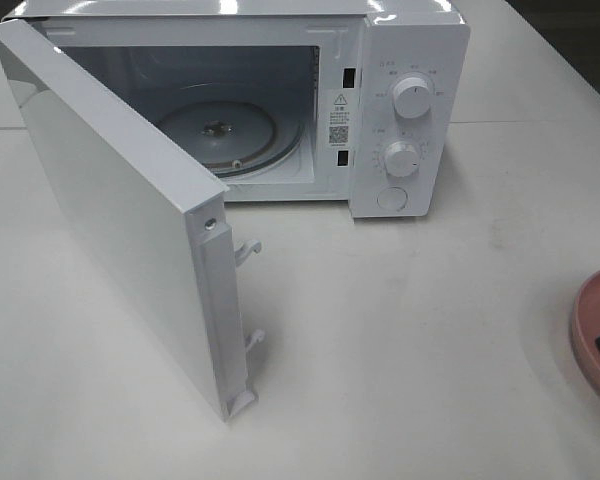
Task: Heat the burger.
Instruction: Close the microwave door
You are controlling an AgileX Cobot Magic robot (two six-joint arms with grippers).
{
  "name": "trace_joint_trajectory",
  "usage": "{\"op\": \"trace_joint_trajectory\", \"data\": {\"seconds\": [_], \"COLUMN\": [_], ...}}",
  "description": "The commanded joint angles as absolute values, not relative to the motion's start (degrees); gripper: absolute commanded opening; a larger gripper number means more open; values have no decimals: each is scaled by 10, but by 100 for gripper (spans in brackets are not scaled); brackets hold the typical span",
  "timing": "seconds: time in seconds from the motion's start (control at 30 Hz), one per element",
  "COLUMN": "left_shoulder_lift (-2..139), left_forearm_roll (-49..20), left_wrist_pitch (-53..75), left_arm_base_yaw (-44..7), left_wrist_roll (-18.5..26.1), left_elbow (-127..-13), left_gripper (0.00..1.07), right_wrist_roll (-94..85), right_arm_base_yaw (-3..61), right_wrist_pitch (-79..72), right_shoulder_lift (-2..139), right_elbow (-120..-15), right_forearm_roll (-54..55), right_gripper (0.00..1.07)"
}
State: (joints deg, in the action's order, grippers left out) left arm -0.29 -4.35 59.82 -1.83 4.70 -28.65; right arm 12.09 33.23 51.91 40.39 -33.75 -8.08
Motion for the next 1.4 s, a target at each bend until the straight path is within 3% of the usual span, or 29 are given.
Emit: {"op": "trace_joint_trajectory", "data": {"seconds": [0.03, 0.63, 1.17, 1.4], "left_shoulder_lift": [-15, -15, -15, -15], "left_forearm_roll": [-46, -46, -46, -46], "left_wrist_pitch": [593, 593, 593, 593], "left_arm_base_yaw": [-17, -17, -17, -17], "left_wrist_roll": [47, 47, 47, 47], "left_elbow": [-285, -285, -285, -285], "left_gripper": [100, 100, 100, 100], "right_wrist_roll": [112, 101, 91, 89], "right_arm_base_yaw": [327, 170, 90, 90], "right_wrist_pitch": [541, 606, 594, 594], "right_shoulder_lift": [366, 119, -19, -19], "right_elbow": [-338, -337, -295, -295], "right_forearm_roll": [-77, -57, -42, -40], "right_gripper": [74, 73, 73, 73]}}
